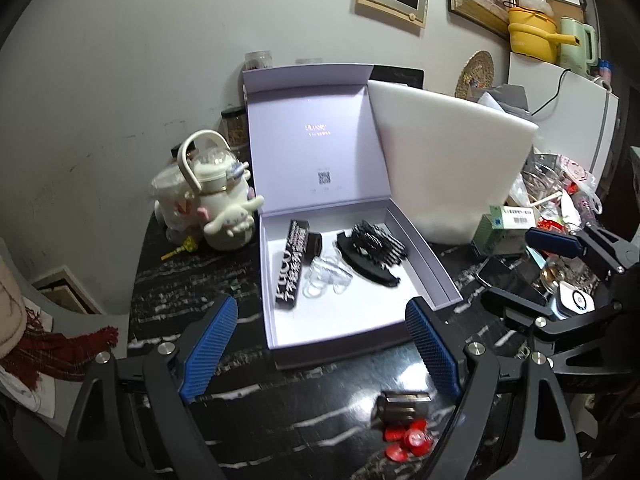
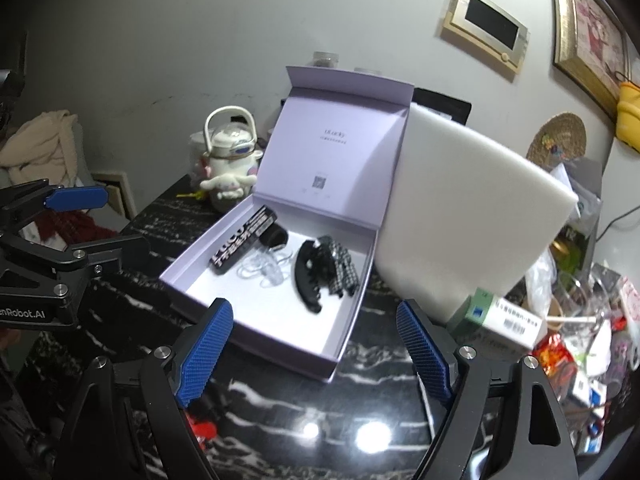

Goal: Organize rigid objects
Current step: 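Lift both open grippers out of the lavender box and back over the table, then lower the right gripper onto the red fan and close it, then close the left gripper on the dark glass cup while the right gripper holds the red fan, then carry the glass cup with the left gripper while the right gripper carries the fan toward the box, then lower the fan into the box and open the right gripper while the left gripper releases the cup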

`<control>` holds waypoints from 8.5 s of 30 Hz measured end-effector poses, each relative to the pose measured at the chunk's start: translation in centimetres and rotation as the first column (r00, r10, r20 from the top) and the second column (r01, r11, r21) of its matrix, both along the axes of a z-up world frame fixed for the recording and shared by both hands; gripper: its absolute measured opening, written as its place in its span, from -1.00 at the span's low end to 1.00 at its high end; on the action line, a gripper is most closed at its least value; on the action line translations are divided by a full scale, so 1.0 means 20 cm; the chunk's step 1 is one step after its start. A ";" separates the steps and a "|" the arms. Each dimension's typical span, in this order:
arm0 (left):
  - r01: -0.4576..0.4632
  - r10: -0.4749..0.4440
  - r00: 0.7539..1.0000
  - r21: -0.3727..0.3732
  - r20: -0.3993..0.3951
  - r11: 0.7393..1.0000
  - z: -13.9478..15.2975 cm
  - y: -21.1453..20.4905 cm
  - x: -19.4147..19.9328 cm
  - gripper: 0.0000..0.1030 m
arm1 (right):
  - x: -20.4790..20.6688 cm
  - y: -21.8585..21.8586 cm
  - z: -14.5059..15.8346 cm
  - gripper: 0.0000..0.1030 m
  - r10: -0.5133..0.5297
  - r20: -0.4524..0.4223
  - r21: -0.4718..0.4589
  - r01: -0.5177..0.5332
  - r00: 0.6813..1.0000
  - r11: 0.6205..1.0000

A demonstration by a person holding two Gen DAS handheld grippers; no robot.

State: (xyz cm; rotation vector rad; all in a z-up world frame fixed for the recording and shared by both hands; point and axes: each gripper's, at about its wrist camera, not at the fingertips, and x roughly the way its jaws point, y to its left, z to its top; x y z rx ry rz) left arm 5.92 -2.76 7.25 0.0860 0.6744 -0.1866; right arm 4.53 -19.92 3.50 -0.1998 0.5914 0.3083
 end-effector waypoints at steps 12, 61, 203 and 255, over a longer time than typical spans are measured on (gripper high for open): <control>-0.011 0.009 0.998 -0.030 -0.065 0.999 -0.15 0.02 -0.17 0.68 | -0.18 0.00 -0.15 0.65 0.027 -0.063 0.058 -0.023 0.998 0.998; 0.011 -0.037 0.974 -0.117 -0.224 0.993 -0.51 0.05 -0.28 0.68 | -0.23 0.16 -0.63 -0.54 0.205 -0.274 0.207 -0.151 0.940 0.967; 0.098 -0.119 0.980 -0.139 -0.158 0.986 -0.24 -0.03 0.18 -0.18 | 0.03 0.09 -0.19 0.07 0.204 -0.069 0.133 -0.194 0.976 0.972; 0.099 -0.089 0.964 0.030 -0.250 0.995 -0.57 -0.05 0.83 -0.18 | 0.72 0.22 -0.42 0.07 0.175 -0.157 0.029 -0.173 0.972 0.985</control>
